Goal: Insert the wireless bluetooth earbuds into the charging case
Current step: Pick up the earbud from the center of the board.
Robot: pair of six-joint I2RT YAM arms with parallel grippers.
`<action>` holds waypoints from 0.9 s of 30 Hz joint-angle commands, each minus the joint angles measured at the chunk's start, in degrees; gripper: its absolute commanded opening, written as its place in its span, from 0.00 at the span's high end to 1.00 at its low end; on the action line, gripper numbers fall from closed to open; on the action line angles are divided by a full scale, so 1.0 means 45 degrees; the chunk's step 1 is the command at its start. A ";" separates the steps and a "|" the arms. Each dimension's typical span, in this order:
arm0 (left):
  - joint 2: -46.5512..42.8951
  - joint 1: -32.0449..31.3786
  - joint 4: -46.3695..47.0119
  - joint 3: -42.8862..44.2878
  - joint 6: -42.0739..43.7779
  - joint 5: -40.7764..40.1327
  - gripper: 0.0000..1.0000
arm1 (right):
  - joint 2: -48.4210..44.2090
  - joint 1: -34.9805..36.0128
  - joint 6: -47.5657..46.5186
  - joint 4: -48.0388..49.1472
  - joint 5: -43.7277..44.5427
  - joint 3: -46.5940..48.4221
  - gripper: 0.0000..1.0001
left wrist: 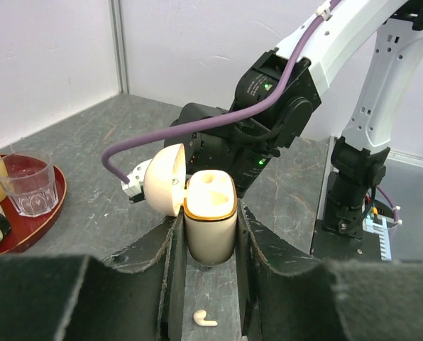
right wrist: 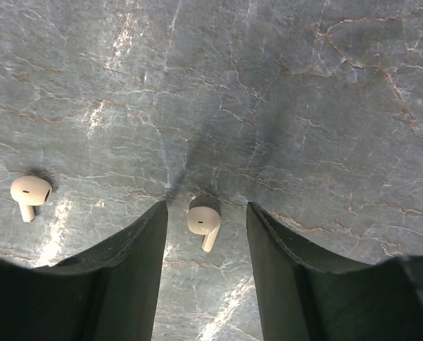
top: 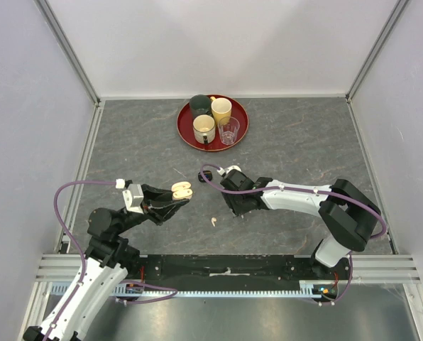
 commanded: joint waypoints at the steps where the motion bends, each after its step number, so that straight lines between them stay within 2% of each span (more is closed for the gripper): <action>1: 0.0087 -0.0036 0.0189 0.0050 0.0287 -0.0117 0.98 | 0.0306 0.0074 -0.0282 0.0292 0.0396 0.0557 0.45; 9: 0.0185 -0.0036 0.0189 0.0070 0.0306 -0.0156 0.98 | 0.0268 0.0055 -0.0399 -0.0021 0.0278 0.0537 0.50; 11: 0.0224 -0.0017 0.0209 0.0050 0.0326 -0.0214 0.98 | 0.0229 0.0074 -0.0496 -0.0060 0.0259 0.0479 0.56; 20: 0.0712 -0.0036 0.0599 0.0031 0.0209 -0.0137 0.98 | 0.0365 0.0074 -0.0458 -0.0197 0.0063 0.0401 0.56; 27: 0.1122 -0.0036 0.0971 0.0089 0.0189 0.0058 0.98 | 0.0346 0.0074 -0.0204 -0.0138 -0.0054 0.0225 0.61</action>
